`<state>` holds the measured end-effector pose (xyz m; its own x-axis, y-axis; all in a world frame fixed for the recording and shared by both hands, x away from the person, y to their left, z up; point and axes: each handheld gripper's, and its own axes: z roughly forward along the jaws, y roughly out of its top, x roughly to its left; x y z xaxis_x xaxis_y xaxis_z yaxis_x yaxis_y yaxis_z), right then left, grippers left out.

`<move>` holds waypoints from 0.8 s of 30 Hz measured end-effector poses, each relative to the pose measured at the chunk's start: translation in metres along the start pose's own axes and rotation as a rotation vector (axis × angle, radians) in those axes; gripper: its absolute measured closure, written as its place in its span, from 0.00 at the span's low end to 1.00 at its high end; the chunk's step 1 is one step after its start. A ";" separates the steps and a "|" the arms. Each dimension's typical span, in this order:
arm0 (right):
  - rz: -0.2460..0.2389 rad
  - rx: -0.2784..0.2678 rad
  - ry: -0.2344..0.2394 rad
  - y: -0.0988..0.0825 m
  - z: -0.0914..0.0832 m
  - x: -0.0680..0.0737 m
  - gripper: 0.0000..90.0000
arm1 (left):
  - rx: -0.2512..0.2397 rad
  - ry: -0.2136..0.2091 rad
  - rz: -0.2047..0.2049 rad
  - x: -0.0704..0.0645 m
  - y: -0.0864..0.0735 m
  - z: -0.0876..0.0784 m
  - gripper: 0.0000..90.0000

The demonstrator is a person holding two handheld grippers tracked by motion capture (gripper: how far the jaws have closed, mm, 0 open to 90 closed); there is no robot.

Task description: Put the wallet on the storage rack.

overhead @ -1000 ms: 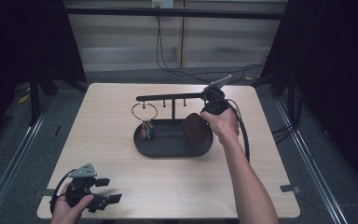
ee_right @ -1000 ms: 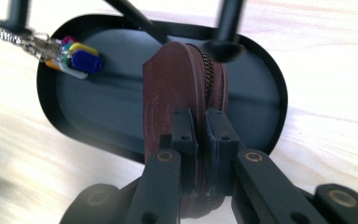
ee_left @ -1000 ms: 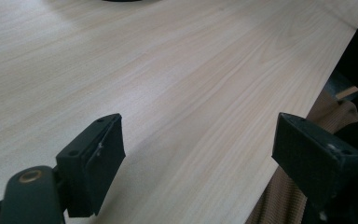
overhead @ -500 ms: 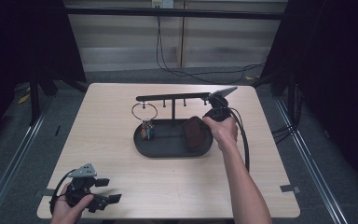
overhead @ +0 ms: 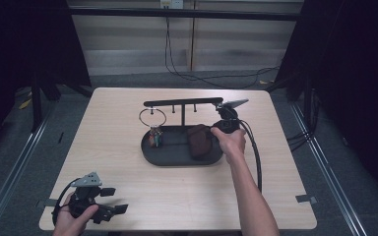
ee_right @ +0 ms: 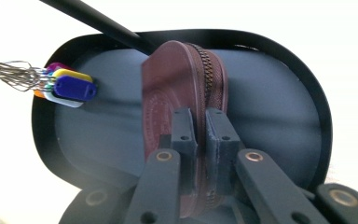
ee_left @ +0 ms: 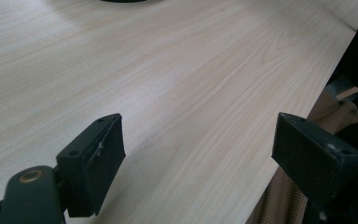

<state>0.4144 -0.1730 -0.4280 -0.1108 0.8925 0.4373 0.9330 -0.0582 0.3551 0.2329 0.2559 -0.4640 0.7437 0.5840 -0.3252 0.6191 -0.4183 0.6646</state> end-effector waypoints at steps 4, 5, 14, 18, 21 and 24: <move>-0.012 0.002 -0.024 -0.002 0.004 -0.004 0.91 | 0.004 -0.006 -0.002 0.000 0.001 0.000 0.19; -0.017 0.002 -0.029 -0.002 0.004 -0.004 0.90 | 0.005 -0.005 -0.001 0.000 0.002 0.000 0.19; -0.038 -0.015 -0.050 -0.003 0.001 -0.007 0.78 | 0.000 -0.006 -0.003 0.002 0.002 0.000 0.19; -0.061 -0.019 -0.064 -0.004 -0.002 -0.005 0.76 | 0.001 -0.013 0.001 0.001 0.002 0.000 0.19; -0.071 -0.034 -0.059 -0.006 -0.006 -0.005 0.68 | 0.000 -0.014 0.001 0.001 0.002 0.000 0.19; -0.094 -0.061 -0.047 -0.010 -0.014 -0.006 0.61 | -0.008 -0.007 -0.008 0.002 0.002 0.000 0.19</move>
<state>0.4011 -0.1836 -0.4229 -0.1788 0.9153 0.3608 0.8964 0.0004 0.4432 0.2354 0.2567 -0.4632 0.7403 0.5825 -0.3357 0.6233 -0.4075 0.6674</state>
